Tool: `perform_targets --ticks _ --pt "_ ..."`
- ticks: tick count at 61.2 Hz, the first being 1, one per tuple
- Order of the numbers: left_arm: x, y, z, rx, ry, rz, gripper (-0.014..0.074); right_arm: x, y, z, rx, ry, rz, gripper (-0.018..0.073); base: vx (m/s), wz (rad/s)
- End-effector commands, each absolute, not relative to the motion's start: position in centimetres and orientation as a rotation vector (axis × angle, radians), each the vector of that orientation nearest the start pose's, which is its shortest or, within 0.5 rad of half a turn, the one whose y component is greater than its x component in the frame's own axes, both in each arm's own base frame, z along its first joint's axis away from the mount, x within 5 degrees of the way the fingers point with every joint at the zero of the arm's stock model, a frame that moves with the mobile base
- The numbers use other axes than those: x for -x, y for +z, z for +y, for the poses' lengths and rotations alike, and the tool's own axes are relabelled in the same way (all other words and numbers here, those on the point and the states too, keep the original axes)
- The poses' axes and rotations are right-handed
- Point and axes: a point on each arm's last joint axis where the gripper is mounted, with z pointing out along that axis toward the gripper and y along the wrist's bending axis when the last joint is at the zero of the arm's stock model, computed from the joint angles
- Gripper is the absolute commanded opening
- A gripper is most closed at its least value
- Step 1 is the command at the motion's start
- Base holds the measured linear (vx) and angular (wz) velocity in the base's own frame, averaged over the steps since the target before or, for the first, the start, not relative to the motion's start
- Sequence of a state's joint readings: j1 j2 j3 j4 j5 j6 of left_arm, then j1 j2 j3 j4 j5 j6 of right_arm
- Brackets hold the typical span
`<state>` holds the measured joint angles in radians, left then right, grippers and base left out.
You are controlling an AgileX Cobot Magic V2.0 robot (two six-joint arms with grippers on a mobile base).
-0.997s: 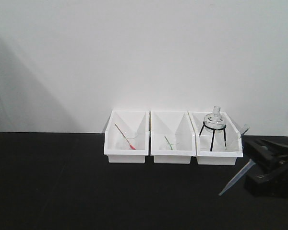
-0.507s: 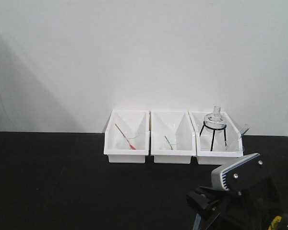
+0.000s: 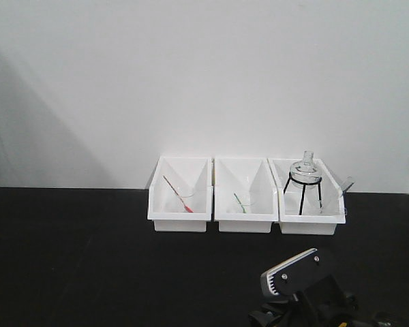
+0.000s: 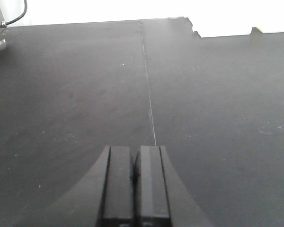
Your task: Grab transparent chemical and place on left bench
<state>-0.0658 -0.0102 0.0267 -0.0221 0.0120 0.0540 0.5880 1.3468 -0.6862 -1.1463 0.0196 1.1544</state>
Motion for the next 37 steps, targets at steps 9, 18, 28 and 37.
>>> perform_targets --ticks 9,18,28,37 --pt "-5.5 20.6 -0.4 -0.064 -0.035 1.429 -0.0003 -22.9 25.7 15.4 0.616 0.375 2.010 0.0506 0.00 0.00" --pt "-5.5 20.6 -0.4 -0.064 -0.035 1.429 -0.0003 -22.8 26.2 15.4 0.618 0.376 1.992 0.0585 0.00 0.00" --pt "-5.5 20.6 -0.4 -0.064 -0.035 1.429 -0.0003 -22.3 29.5 14.6 0.580 0.348 1.889 0.0584 0.00 0.00" --pt "-5.5 20.6 -0.4 -0.064 -0.035 1.429 -0.0003 -21.1 34.0 12.3 0.440 0.251 1.790 0.0522 0.00 0.00"
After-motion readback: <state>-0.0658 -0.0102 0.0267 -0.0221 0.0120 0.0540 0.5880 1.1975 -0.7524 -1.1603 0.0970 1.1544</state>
